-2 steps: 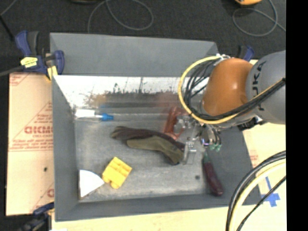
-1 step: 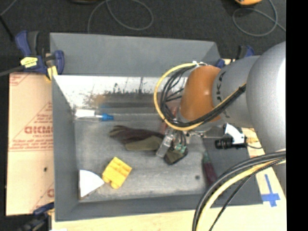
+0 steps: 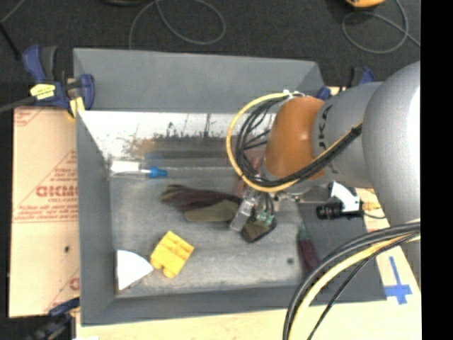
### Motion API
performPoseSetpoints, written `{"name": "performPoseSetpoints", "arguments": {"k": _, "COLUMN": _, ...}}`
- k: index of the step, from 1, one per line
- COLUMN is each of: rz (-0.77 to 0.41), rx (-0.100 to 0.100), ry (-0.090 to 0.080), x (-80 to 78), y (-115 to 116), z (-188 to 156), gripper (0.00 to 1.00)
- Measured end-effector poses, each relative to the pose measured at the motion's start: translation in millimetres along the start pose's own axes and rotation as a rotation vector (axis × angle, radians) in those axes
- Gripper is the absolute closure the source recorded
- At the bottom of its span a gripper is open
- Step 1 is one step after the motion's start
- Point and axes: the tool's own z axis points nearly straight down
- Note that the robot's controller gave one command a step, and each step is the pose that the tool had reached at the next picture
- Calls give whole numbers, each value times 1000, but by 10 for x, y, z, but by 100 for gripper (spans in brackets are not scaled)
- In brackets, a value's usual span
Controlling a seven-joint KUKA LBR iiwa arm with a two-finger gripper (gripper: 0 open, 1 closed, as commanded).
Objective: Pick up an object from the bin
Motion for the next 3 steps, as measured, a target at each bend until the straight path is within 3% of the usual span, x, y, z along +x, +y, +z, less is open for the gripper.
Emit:
{"name": "performPoseSetpoints", "arguments": {"k": 1, "rz": -15, "rx": 0, "ry": -2, "x": 102, "y": 85, "z": -753, "gripper": 100}}
{"name": "performPoseSetpoints", "arguments": {"k": 2, "rz": -16, "rx": 1, "ry": -2, "x": 101, "y": 84, "z": -753, "gripper": 100}}
{"name": "performPoseSetpoints", "arguments": {"k": 3, "rz": -23, "rx": -5, "ry": -12, "x": 3, "y": 60, "z": -406, "gripper": 100}}
